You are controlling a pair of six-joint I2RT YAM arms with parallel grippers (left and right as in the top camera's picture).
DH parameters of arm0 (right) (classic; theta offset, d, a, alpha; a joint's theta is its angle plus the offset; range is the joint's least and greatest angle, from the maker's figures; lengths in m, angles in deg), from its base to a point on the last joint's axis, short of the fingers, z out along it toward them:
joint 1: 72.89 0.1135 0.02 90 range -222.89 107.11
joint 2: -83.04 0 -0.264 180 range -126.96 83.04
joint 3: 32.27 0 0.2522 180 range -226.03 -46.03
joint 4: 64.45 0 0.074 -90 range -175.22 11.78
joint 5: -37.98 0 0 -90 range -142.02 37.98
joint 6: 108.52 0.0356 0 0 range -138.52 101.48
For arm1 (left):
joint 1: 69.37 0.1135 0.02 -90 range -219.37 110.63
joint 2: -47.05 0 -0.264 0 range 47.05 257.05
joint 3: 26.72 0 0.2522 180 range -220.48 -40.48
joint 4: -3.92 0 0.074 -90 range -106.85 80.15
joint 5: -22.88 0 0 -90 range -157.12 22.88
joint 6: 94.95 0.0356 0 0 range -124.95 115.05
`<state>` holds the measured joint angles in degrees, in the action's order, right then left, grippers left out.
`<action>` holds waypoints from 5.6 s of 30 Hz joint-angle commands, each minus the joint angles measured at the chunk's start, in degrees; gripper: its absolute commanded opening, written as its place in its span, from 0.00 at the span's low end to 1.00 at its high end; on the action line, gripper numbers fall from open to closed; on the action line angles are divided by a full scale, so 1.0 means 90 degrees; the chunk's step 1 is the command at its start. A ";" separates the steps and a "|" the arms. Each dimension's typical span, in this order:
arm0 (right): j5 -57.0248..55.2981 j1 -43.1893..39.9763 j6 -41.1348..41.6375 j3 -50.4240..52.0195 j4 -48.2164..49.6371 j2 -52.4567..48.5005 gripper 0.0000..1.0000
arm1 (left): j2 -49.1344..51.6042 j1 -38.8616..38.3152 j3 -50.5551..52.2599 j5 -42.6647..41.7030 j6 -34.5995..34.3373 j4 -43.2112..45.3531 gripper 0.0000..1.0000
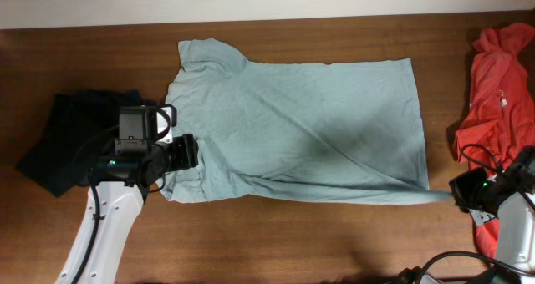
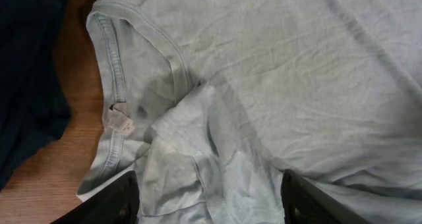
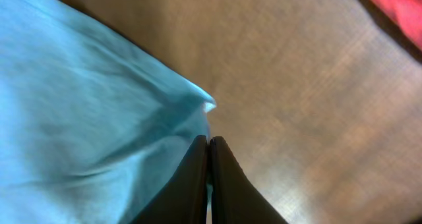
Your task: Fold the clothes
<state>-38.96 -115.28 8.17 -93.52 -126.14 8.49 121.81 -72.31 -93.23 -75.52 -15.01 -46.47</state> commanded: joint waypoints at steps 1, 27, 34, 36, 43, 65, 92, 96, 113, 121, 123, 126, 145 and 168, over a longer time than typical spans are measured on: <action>0.0440 0.0019 0.0170 -0.0095 0.0223 -0.0056 0.04 | 0.0056 -0.0017 -0.0107 -0.0087 0.0085 0.0029 0.68; 0.0481 0.0918 0.0498 -0.0095 0.1066 -0.0648 0.04 | 0.0918 -0.0794 0.0391 -0.0651 -0.0444 -0.0816 0.64; 0.0481 0.0918 0.0498 -0.0095 0.1042 -0.0648 0.04 | 0.1447 -0.0782 0.0483 -0.0612 -0.1056 -0.0913 0.62; 0.0481 0.0918 0.0498 -0.0095 0.1042 -0.0648 0.04 | 0.1506 -0.0782 0.0493 -0.0610 -0.1095 -0.0869 0.65; 0.0481 0.0918 0.0498 -0.0095 0.1039 -0.0646 0.04 | 0.1739 -0.0782 0.0573 -0.0595 -0.1098 -0.0554 0.63; 0.0481 0.0918 0.0493 -0.0095 0.1042 -0.0646 0.04 | 0.1938 -0.0780 0.0180 -0.0636 -0.1088 -0.0508 0.00; 0.1336 0.0918 0.0087 -0.0092 0.1974 -0.0661 0.04 | 0.1477 -0.0323 -0.0884 0.0083 -0.0775 -0.0189 0.01; 0.1336 0.0918 0.0087 -0.0092 0.2123 -0.0697 0.05 | 0.1477 -0.0328 -0.0884 0.0085 -0.0772 -0.0124 0.02; 0.1338 0.0918 0.0087 -0.0092 0.2528 -0.0986 0.05 | 0.1477 -0.0328 -0.0884 0.0083 -0.0680 0.0289 0.02; 0.1333 0.1047 0.0087 -0.0092 0.2705 -0.0988 0.05 | 0.1477 -0.0330 -0.0884 0.0083 -0.0680 0.0287 0.02; 0.1311 0.1151 0.0087 -0.0090 0.2790 -0.0988 0.05 | 0.1477 -0.0330 -0.0884 0.0083 -0.0680 0.0287 0.02; 0.1302 0.1316 0.0087 -0.0090 0.2946 -0.1015 0.05 | 0.1477 -0.0328 -0.0884 0.0083 -0.0680 0.0287 0.02; 0.0471 0.1501 0.0136 -0.0090 0.3096 -0.1190 0.09 | 0.1477 -0.0328 -0.0884 0.0087 -0.0680 0.0301 0.03; 0.0500 0.1501 0.0136 -0.0090 0.3667 -0.1547 0.27 | 0.1477 -0.0328 -0.0882 0.0328 -0.0678 0.0617 0.41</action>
<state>-33.87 -102.19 9.51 -93.52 -93.77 -4.93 135.97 -75.39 -100.23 -75.02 -21.77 -41.44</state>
